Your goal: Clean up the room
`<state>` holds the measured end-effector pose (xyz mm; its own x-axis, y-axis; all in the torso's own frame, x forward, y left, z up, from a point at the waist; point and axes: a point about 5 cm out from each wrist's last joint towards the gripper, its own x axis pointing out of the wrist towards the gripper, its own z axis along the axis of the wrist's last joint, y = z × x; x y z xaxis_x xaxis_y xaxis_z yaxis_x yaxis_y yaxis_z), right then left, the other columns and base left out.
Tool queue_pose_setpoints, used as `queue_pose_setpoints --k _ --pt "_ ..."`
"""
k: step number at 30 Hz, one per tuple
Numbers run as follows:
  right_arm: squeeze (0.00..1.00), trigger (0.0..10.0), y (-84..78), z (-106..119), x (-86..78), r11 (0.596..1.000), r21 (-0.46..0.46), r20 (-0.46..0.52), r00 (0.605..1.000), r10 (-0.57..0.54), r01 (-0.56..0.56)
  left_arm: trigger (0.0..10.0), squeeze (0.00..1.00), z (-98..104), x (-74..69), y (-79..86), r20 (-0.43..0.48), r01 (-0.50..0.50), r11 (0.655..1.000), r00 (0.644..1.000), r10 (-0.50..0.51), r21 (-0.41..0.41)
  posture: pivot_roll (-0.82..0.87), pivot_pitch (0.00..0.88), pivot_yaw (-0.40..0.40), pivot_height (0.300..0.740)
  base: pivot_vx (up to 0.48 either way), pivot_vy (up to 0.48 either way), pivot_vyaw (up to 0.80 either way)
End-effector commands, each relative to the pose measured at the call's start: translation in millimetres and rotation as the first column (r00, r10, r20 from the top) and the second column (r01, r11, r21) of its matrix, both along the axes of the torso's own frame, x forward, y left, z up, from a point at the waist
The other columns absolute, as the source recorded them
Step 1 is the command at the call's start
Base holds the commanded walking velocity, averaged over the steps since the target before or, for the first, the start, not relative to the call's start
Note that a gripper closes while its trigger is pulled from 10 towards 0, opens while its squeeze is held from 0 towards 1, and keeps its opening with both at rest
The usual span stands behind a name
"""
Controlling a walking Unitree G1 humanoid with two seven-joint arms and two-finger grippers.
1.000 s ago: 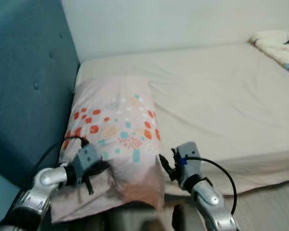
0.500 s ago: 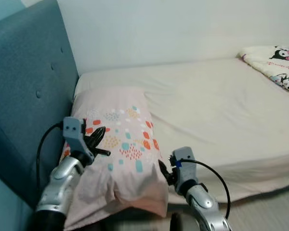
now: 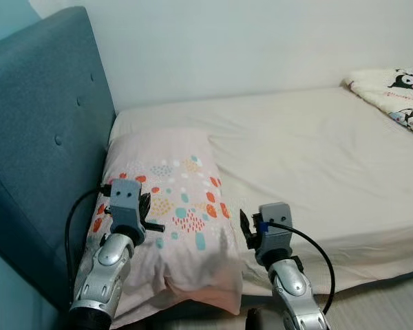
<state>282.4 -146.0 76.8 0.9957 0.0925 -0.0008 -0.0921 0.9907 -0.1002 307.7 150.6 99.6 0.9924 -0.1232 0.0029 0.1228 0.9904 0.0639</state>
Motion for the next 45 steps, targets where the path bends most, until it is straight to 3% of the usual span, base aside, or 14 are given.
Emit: queue_pose_setpoints --k 1,6,13,24,26,37,45 --pt "0.0 10.0 -1.8 0.9 -0.7 1.0 0.004 0.015 1.0 -0.014 0.014 10.0 0.0 -4.2 -4.7 -2.8 -0.01 0.027 0.999 1.0 -0.027 0.043 0.02 0.0 0.001 0.641 0.0 0.0 0.0" --pt "0.0 10.0 0.6 4.8 1.5 1.0 0.008 0.043 0.999 -0.011 0.011 10.0 0.0 -14.1 -11.0 -4.3 -0.056 0.001 0.998 0.998 0.002 0.062 0.02 0.0 -0.004 0.666 0.0 0.0 0.0" --pt "0.0 10.0 3.1 7.3 3.3 1.0 0.009 0.055 0.998 0.0 0.0 10.0 0.0 -13.8 -10.7 -8.6 -0.063 0.014 1.0 0.998 -0.013 0.008 0.02 0.0 -0.007 0.691 0.0 0.0 0.0" --pt "0.0 10.0 1.8 7.2 2.7 1.0 0.009 0.061 0.998 0.005 -0.006 10.0 0.0 -11.8 -12.3 -12.7 -0.038 0.032 0.999 0.999 -0.031 0.028 0.02 0.0 -0.005 0.726 0.0 0.0 0.0" --pt "0.0 10.0 2.3 6.0 1.5 1.0 0.012 0.057 0.998 0.008 -0.009 10.0 0.0 -11.6 -11.6 -13.3 -0.05 0.028 0.999 0.998 -0.029 -0.02 0.02 0.0 -0.007 0.74 0.0 0.0 0.0" --pt "0.0 10.0 4.0 -5.8 4.1 1.0 0.01 -0.022 1.0 0.022 -0.022 10.0 0.0 -12.3 -14.6 -19.8 -0.084 0.096 0.992 0.991 -0.103 -0.079 0.03 0.0 -0.006 0.74 0.0 0.0 0.0" --pt "0.0 10.0 4.5 -7.1 5.5 1.0 0.011 -0.03 0.999 0.027 -0.026 10.0 0.0 -4.8 -14.2 -18.4 -0.032 0.085 0.992 0.996 -0.088 -0.092 0.03 0.0 -0.009 0.74 0.0 0.0 0.0"
